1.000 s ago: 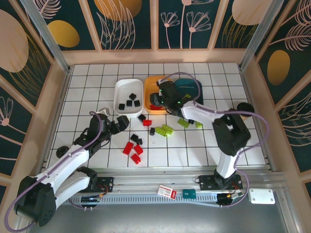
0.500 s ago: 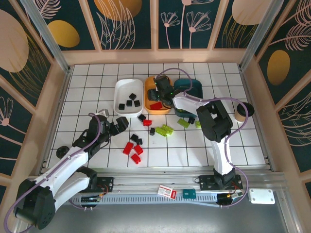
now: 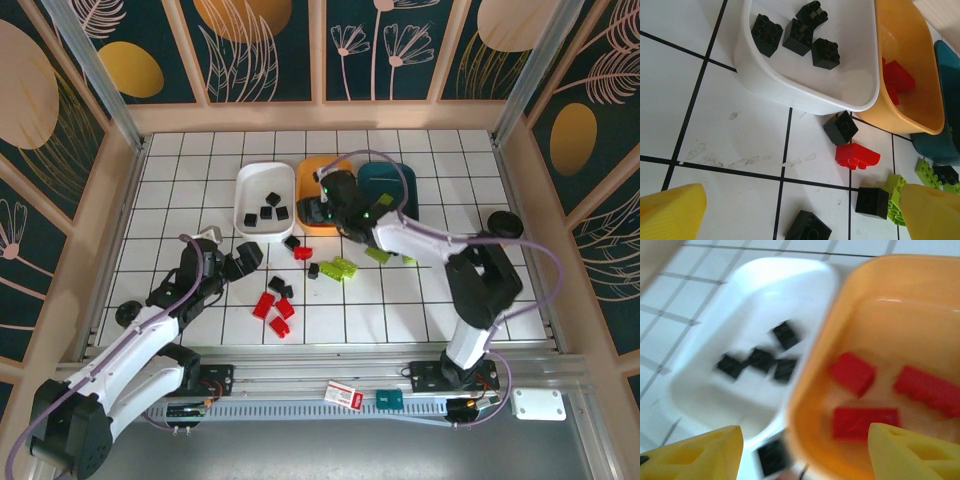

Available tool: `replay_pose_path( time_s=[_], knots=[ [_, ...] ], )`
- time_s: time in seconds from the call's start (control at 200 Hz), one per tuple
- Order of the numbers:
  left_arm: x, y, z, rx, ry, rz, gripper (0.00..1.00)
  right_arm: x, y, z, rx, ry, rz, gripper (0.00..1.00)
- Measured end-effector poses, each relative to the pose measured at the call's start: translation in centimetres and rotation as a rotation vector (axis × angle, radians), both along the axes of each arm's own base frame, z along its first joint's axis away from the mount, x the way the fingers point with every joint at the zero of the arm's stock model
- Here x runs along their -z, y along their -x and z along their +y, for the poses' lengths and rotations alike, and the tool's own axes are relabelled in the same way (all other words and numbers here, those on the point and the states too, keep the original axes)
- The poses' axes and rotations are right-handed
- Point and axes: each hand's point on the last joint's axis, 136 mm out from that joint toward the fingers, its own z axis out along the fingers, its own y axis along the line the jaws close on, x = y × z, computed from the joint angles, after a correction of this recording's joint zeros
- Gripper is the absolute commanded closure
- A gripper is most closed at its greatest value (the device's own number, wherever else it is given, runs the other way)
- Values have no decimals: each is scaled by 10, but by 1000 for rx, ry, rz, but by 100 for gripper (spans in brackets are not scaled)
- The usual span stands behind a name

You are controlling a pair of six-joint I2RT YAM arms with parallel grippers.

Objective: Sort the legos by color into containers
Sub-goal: Pick up the lego from the bottom-center of the table.

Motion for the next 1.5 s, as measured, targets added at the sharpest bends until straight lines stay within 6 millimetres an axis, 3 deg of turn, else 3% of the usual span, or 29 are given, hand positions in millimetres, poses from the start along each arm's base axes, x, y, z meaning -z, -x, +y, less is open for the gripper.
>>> replay_pose_path(
  time_s=[0.06,0.135,0.295,0.405,0.495,0.786,1.211,1.296,1.501],
  knots=[
    [-4,-1,2,-9,-5,-7,1,-8,38,14,-79,-10,-23,31],
    [-9,-3,3,-16,-7,-16,2,-5,83,27,-172,-5,-26,30],
    [-13,-6,6,-36,-21,-26,1,39,175,46,-372,80,32,30],
    [-12,-6,9,-49,-33,-26,1,66,218,48,-466,156,79,29],
    [-12,-7,11,-55,-41,-20,2,85,239,50,-514,204,109,28],
    [-8,-5,17,-78,-68,-3,2,134,260,47,-569,314,191,31],
    [-6,-5,19,-87,-86,7,1,144,267,64,-598,328,207,34],
    [-5,-6,19,-87,-88,9,2,144,265,71,-597,327,198,41],
    [-4,-6,19,-85,-93,14,1,146,261,73,-585,340,184,69]
  ],
)
